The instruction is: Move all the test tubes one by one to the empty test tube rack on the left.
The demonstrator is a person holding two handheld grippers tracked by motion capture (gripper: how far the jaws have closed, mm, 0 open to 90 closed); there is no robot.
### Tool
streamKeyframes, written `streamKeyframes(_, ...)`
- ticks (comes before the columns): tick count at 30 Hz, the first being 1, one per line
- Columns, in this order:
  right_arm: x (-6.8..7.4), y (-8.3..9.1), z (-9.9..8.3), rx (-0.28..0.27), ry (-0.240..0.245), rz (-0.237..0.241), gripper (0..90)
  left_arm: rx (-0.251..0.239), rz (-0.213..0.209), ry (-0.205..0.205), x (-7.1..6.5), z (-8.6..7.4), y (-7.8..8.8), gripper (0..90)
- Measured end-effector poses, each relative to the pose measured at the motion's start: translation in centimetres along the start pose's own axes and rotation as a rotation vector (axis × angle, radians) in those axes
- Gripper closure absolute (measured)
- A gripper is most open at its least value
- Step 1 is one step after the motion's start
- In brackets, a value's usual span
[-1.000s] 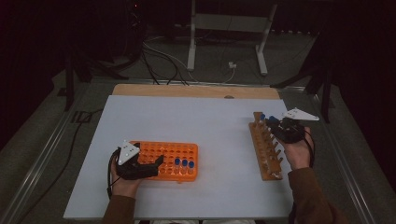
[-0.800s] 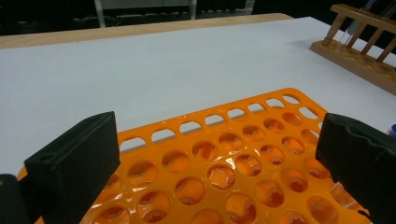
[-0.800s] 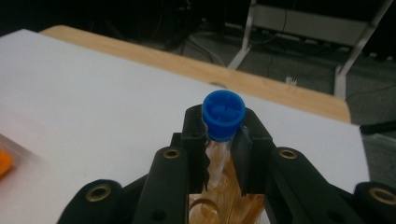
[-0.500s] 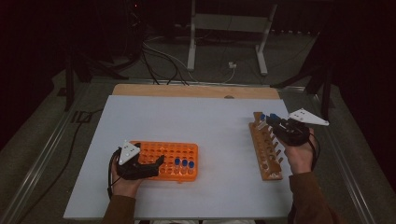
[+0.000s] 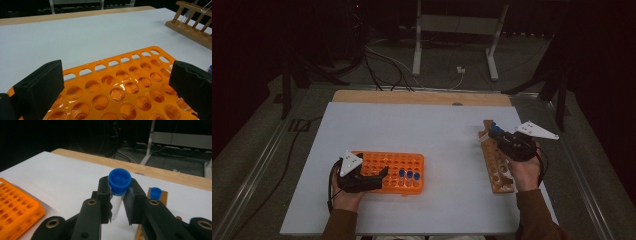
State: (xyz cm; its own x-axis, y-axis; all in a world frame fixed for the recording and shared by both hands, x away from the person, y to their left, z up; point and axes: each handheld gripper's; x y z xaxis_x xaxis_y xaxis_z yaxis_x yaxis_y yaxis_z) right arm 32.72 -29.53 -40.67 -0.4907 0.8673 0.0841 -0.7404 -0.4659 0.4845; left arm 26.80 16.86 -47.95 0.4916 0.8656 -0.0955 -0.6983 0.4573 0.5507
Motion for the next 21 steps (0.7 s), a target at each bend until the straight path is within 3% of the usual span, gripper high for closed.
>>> streamKeyframes(14, 1.5, -1.7, -0.6, 0.039, 0.012, 0.073, 76.9, 0.028, 0.012, -0.015, -0.3, -0.1, -0.9, 0.7)
streamKeyframes(21, 3.2, -2.6, -0.2, 0.056, 0.054, 0.118, 76.9, -0.005, 0.004, 0.05, 0.5, 0.2, -0.9, 0.7)
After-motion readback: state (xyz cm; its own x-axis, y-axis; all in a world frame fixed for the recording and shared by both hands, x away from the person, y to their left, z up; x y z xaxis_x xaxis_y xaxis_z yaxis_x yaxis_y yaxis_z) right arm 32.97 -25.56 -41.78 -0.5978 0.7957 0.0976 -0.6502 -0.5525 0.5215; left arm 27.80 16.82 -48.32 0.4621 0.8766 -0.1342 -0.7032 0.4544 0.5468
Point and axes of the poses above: each handheld gripper's, and its own axes: y roughly backward along the jaws, z roughly out of its top, x roughly to its left, and after that the axes turned 7 degrees about x, right-handed
